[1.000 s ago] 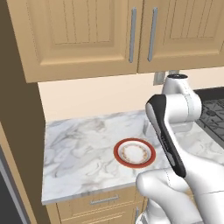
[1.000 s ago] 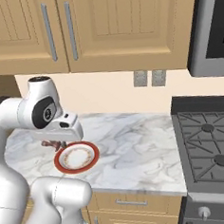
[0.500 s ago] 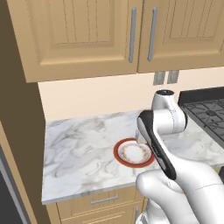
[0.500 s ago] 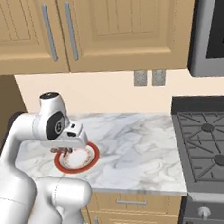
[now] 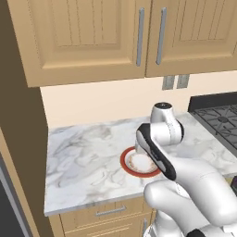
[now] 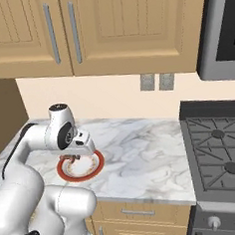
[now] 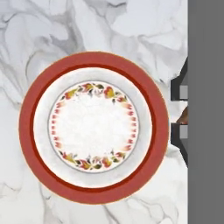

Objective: Pick mushroom from the fridge and place it on the plate on the counter.

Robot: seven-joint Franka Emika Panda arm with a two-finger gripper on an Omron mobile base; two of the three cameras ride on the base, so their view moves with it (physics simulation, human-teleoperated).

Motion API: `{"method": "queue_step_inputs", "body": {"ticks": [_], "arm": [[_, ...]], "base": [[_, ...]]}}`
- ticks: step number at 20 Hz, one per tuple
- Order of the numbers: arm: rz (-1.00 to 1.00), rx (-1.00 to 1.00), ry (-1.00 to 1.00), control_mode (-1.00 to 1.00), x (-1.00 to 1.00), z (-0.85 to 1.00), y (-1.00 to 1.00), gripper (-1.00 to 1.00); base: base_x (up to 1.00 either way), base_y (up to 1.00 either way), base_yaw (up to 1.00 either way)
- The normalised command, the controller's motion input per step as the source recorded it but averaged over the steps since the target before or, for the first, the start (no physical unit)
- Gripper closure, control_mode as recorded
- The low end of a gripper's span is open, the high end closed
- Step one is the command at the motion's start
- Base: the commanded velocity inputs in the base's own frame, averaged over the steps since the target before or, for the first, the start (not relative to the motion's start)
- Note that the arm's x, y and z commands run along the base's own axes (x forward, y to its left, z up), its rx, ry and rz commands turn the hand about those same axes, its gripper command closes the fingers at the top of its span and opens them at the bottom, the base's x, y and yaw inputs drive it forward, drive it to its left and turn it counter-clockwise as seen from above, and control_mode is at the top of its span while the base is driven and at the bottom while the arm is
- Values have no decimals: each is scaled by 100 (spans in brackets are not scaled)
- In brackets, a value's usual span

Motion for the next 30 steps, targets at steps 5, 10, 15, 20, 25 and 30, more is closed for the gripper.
{"method": "queue_step_inputs", "body": {"ticks": [5,10,15,20,25,30], "arm": [[2,0,0,-100,43,-46,0,100],[2,0,0,-100,29,-33,0,100],[2,0,0,-100,23,-25,0,100],[2,0,0,-100,12,-24,0,100],[1,0,0,-100,5,-21,0,-100],[0,0,0,-100,0,0,0,-100]], "base": [[0,0,0],[0,0,0],[0,0,0],[0,0,0],[0,0,0],[0,0,0]]}}
